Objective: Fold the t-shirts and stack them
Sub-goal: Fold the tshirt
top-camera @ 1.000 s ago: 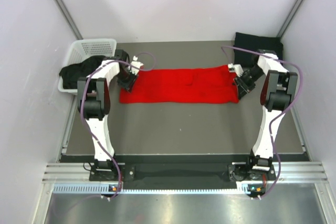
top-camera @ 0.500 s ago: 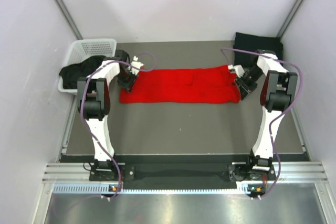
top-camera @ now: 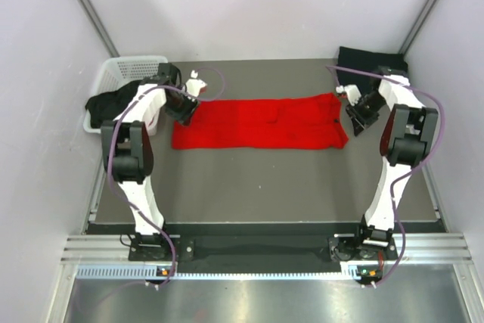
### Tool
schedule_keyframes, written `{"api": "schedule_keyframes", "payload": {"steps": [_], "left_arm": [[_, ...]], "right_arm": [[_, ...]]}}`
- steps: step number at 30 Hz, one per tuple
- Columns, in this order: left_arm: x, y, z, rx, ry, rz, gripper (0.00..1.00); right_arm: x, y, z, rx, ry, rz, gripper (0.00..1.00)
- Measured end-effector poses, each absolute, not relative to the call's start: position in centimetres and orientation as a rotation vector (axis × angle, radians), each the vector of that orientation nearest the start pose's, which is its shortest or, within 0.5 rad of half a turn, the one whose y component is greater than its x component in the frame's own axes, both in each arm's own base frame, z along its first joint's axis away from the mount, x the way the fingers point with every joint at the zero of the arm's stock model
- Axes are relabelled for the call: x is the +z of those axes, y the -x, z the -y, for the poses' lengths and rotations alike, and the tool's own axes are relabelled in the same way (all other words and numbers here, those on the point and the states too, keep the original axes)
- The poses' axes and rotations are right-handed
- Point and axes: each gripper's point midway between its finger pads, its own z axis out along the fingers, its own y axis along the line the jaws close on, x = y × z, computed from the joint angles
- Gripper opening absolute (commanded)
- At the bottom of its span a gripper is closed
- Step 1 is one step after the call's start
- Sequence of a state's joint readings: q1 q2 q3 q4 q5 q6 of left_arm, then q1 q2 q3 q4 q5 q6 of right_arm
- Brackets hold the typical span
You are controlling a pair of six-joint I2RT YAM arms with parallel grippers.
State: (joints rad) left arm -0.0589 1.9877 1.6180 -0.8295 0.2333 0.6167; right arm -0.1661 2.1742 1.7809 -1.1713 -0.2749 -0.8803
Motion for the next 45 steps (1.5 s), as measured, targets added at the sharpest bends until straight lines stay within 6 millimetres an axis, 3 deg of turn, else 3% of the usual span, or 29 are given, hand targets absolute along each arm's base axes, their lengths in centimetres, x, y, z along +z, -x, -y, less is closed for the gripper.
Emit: {"api": "schedule_keyframes", "payload": {"steps": [2, 5, 7, 10, 15, 21, 26, 29, 32, 33, 35, 42, 45], "left_arm": [[10.1, -42.9, 4.3, -0.146, -1.018, -2.472, 0.5], [11.7, -41.5, 4.2, -0.123, -1.106, -2.426, 0.54], [10.9, -40.1, 4.2, -0.135, -1.177, -2.438, 0.56], [8.1, -37.8, 3.8, -0.159, -1.28, -2.499, 0.57], [4.9, -35.3, 2.8, -0.129, -1.41, -2.564, 0.59], [4.2, -36.3, 1.7, -0.021, -1.479, -2.546, 0.59], [2.1, -36.5, 1.0, 0.003, -1.526, -2.576, 0.59], [2.1, -36.7, 0.9, 0.014, -1.535, -2.583, 0.61], [2.0, -36.7, 0.7, 0.024, -1.539, -2.589, 0.41], [1.9, -36.7, 0.7, 0.035, -1.54, -2.592, 0.17], [1.9, -37.0, 0.4, 0.071, -1.547, -2.587, 0.0], [2.1, -37.0, 0.3, 0.102, -1.564, -2.582, 0.0], [2.2, -35.7, 0.4, 0.09, -1.59, -2.596, 0.0]], "right_arm": [[5.4, -39.3, 4.5, 0.348, 1.021, -2.759, 0.29], [7.2, -39.6, 3.9, 0.347, 0.976, -2.716, 0.33], [8.0, -39.8, 3.4, 0.353, 0.959, -2.692, 0.33], [8.6, -40.0, 2.5, 0.372, 0.927, -2.666, 0.34], [8.7, -39.0, 1.0, 0.423, 0.911, -2.67, 0.34], [8.6, -37.3, -0.4, 0.47, 0.917, -2.678, 0.34], [8.7, -36.3, -0.8, 0.481, 0.915, -2.683, 0.34], [8.7, -36.1, -0.9, 0.484, 0.919, -2.686, 0.34], [8.6, -36.1, -1.0, 0.485, 0.921, -2.686, 0.34], [8.6, -36.1, -1.1, 0.485, 0.921, -2.686, 0.34], [8.6, -36.1, -1.3, 0.484, 0.923, -2.688, 0.33], [8.8, -36.8, -3.1, 0.497, 0.885, -2.678, 0.44], [9.5, -38.2, -4.0, 0.517, 0.844, -2.656, 0.46]]}}
